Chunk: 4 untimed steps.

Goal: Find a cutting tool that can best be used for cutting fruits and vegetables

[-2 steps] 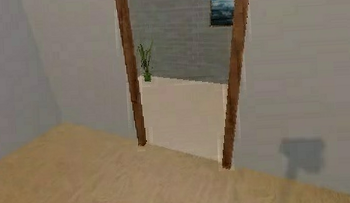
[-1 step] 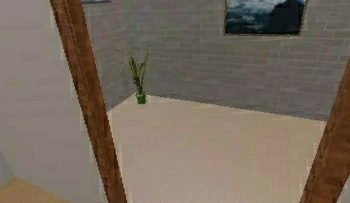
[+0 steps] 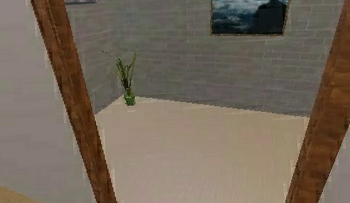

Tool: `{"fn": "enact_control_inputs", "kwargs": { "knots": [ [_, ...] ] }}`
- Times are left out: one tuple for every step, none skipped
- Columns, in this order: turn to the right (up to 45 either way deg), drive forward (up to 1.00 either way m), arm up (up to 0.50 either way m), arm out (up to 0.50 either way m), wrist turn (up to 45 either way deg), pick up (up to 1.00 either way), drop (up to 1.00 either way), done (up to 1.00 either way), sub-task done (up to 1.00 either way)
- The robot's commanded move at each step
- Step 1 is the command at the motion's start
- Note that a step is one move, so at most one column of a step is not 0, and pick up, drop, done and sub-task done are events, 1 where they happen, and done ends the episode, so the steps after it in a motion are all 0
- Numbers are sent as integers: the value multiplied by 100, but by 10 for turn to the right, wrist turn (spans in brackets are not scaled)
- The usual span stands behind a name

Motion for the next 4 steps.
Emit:
{"fn": "enact_control_inputs", "kwargs": {
  "knots": [
    [0,45,0,0,0,0,0,0,0],
    [180,0,0,0,0,0,0,0,0],
    [0,30,0,0,0,0,0,0,0],
    [450,0,0,0,0,0,0,0,0]
  ]
}}
